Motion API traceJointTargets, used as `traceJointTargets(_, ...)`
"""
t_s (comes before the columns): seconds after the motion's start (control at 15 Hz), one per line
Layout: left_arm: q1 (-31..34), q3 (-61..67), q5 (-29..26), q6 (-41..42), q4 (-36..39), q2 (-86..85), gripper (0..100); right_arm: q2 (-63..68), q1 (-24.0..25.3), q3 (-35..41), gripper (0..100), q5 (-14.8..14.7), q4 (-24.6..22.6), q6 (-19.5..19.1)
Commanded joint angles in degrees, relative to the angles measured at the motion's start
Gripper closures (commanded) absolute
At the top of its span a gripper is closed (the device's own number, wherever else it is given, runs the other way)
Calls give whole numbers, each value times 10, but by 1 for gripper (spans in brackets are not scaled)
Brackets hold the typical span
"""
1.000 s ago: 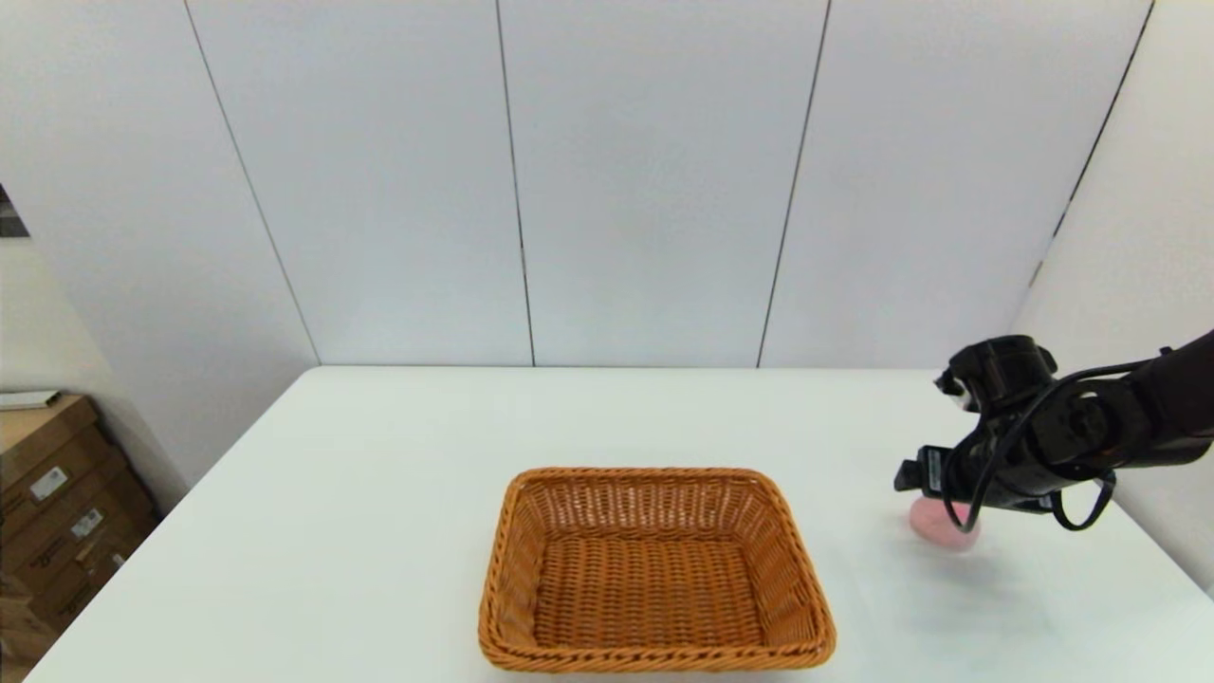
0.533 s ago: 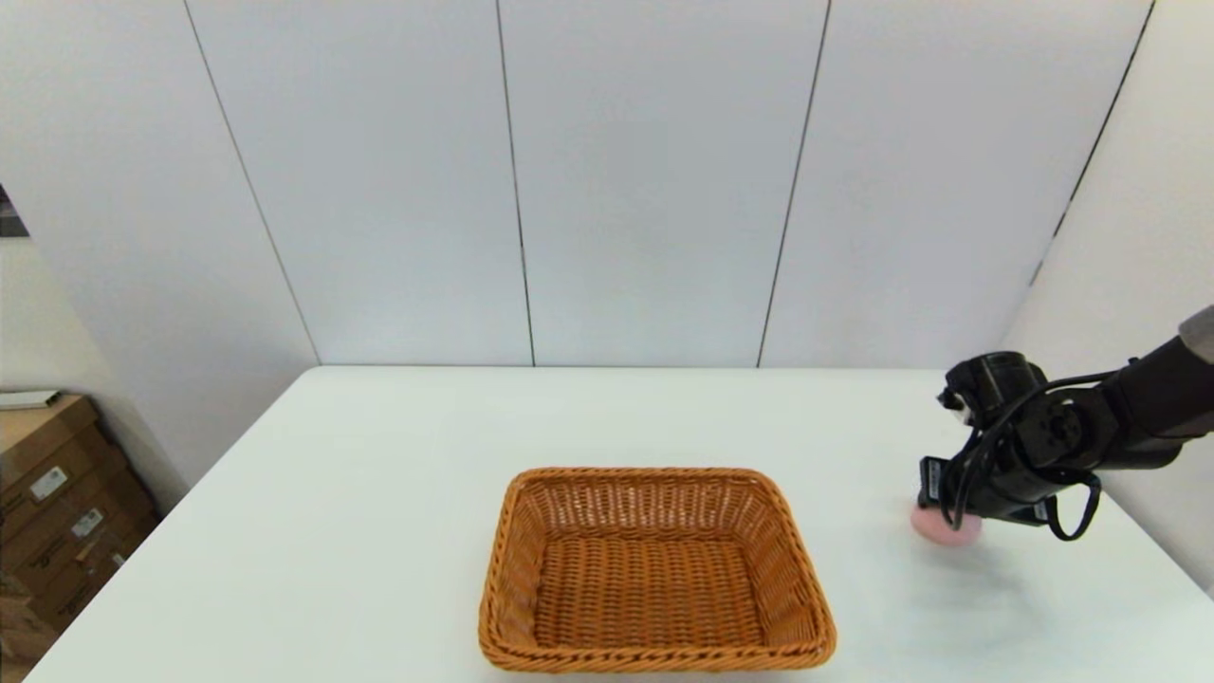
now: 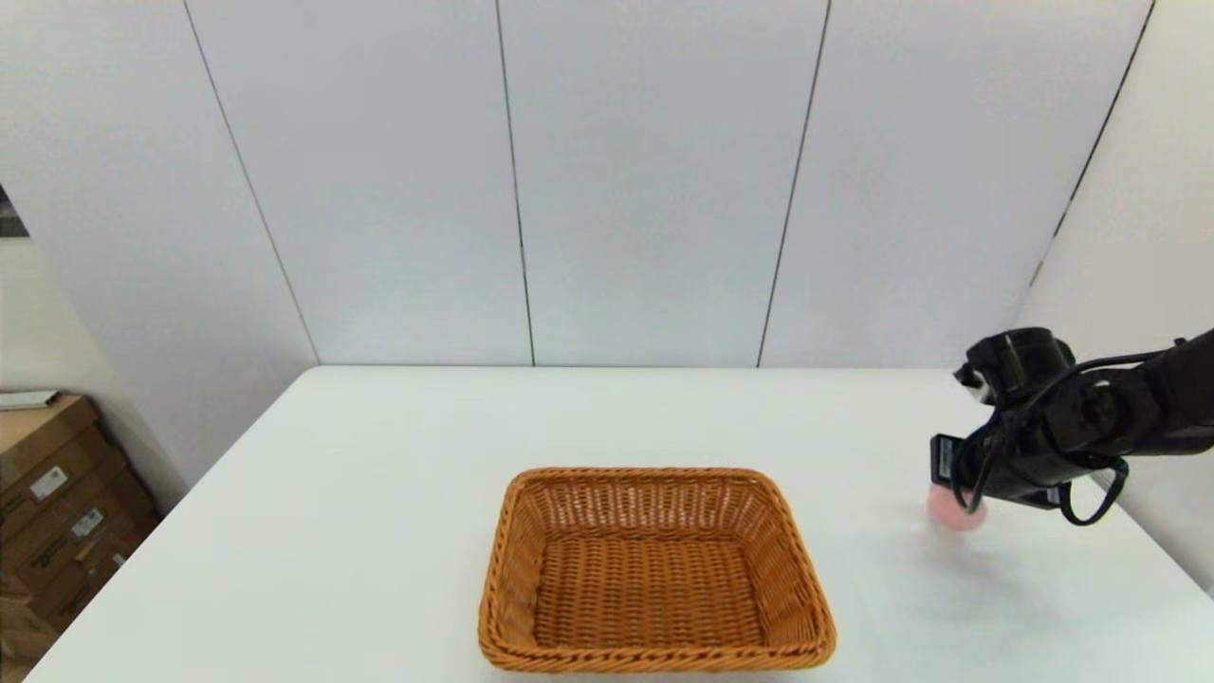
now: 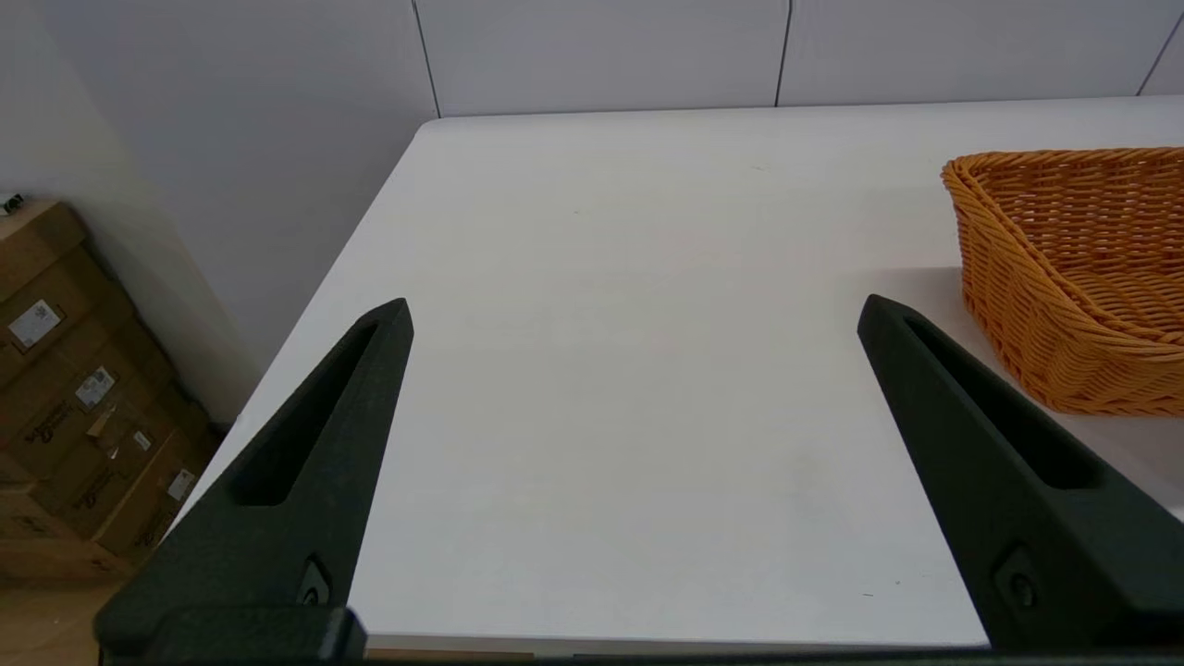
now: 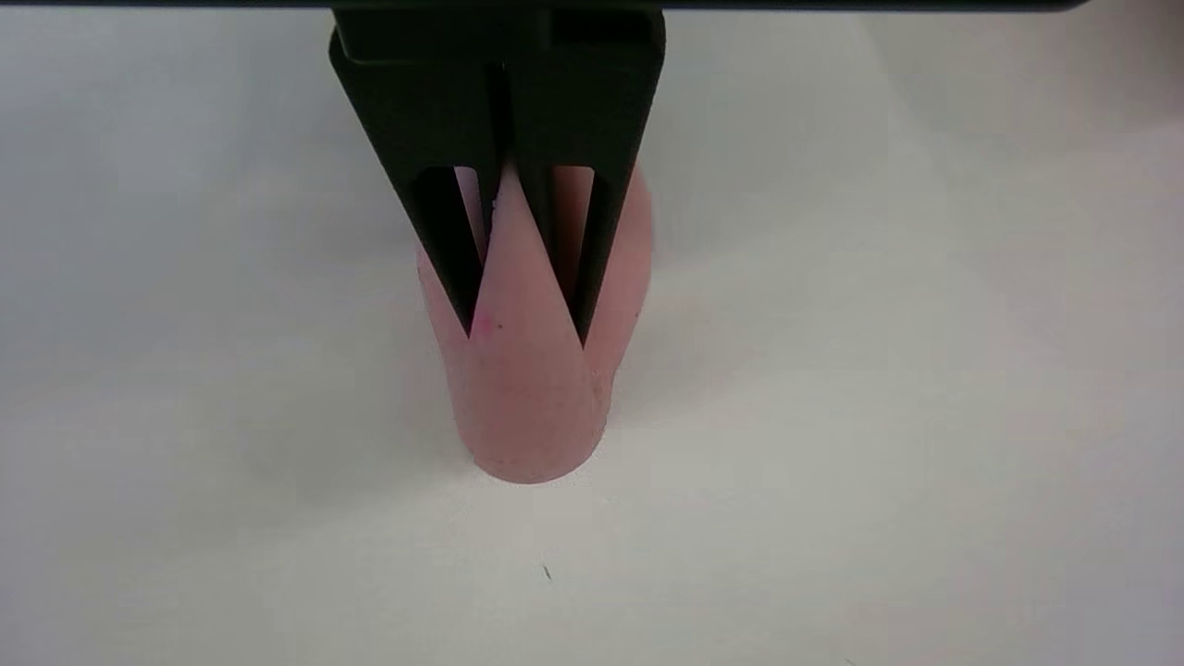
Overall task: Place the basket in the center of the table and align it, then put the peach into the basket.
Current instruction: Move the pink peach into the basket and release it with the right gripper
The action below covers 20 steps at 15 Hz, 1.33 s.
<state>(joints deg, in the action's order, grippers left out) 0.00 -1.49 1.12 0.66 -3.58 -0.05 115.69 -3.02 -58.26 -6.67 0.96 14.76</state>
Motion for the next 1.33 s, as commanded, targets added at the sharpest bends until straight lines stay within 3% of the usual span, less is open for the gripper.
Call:
traceJointTargets(0.07,0,0,0,0,0,0,0,-150,69,0,100,60,52,1)
traceJointTargets(0.27,0,0,2,-7,0,0,0,-187,181,-15,100,65,91,3)
traceJointTargets(0.47,0,0,3,-8,0,0,0,-180,294,-32,100,72,91,14)
traceJointTargets(0.87,0,0,3,-7,0,0,0,-85,418,-97,100,81,107,17)
traceJointTargets(0.93,0,0,2,-7,0,0,0,-68,428,-99,0,80,108,16)
traceJointTargets(1.33,0,0,2,-5,0,0,0,-59,434,-109,0,91,108,23)
